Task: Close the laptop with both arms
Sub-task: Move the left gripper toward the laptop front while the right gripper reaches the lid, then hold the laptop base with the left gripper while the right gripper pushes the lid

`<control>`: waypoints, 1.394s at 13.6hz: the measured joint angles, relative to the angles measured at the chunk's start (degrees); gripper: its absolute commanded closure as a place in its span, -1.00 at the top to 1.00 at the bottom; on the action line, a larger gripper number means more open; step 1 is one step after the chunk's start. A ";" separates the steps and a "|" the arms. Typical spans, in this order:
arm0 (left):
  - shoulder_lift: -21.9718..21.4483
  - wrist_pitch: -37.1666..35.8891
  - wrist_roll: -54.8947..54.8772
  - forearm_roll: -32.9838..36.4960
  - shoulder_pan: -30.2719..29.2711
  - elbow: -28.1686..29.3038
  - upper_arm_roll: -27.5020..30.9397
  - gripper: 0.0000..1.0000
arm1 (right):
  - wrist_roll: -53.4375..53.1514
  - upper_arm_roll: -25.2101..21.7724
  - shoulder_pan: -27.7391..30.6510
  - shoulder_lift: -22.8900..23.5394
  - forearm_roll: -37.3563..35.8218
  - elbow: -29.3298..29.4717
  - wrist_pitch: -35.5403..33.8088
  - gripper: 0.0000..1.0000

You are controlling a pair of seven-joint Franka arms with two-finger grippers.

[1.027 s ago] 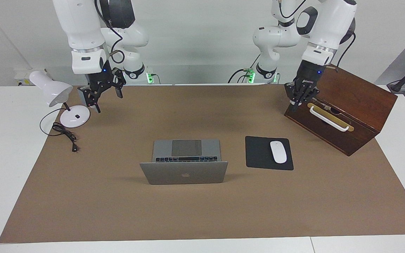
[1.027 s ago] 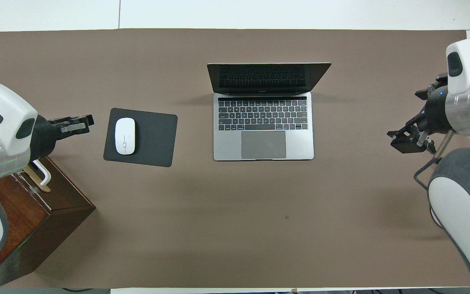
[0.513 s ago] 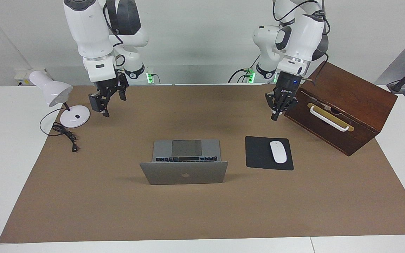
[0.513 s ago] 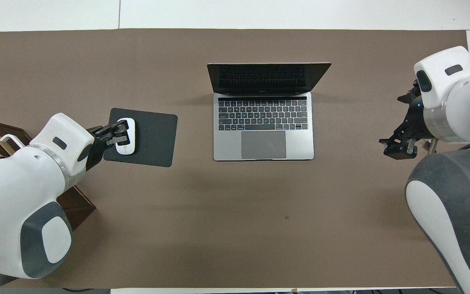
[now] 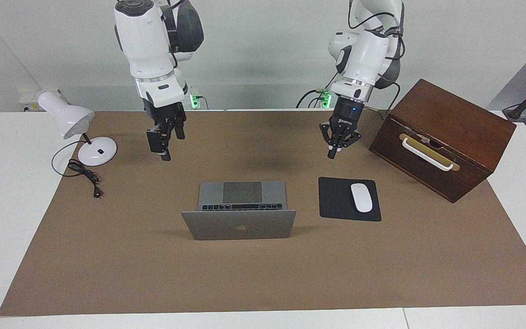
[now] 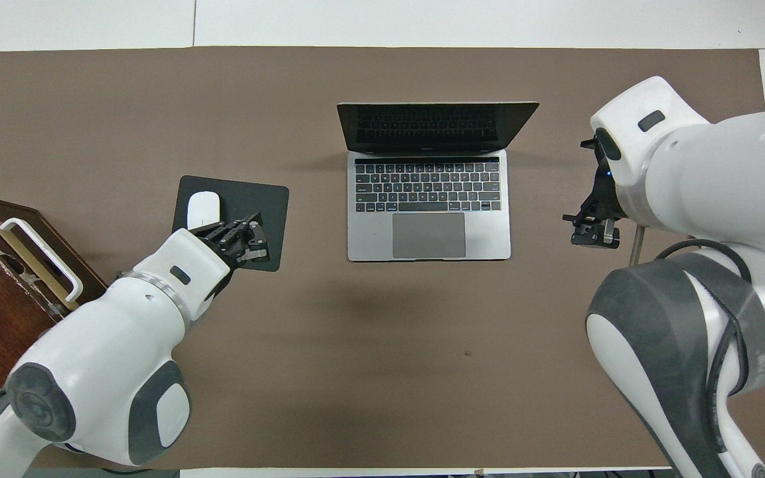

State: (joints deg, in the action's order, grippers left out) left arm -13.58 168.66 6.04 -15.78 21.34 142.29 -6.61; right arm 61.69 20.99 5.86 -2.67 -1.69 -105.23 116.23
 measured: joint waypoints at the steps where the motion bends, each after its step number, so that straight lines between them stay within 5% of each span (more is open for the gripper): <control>1: 0.93 3.25 0.00 0.00 1.33 1.33 0.00 -1.00 | 0.00 0.17 0.01 0.74 0.00 0.19 0.15 1.00; 13: 19.99 30.10 0.22 -0.01 8.64 2.50 -0.02 -1.00 | -6.49 9.61 0.45 18.96 -12.52 15.91 -1.76 1.00; 19: 25.97 31.09 0.15 0.15 11.99 -2.50 0.01 -1.00 | -6.51 11.18 0.33 23.65 -15.61 21.18 -2.39 1.00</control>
State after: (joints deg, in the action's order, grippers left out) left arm 12.39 199.75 6.19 -15.63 33.33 139.80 -6.61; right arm 55.19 32.17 6.19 20.98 -17.30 -84.05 113.84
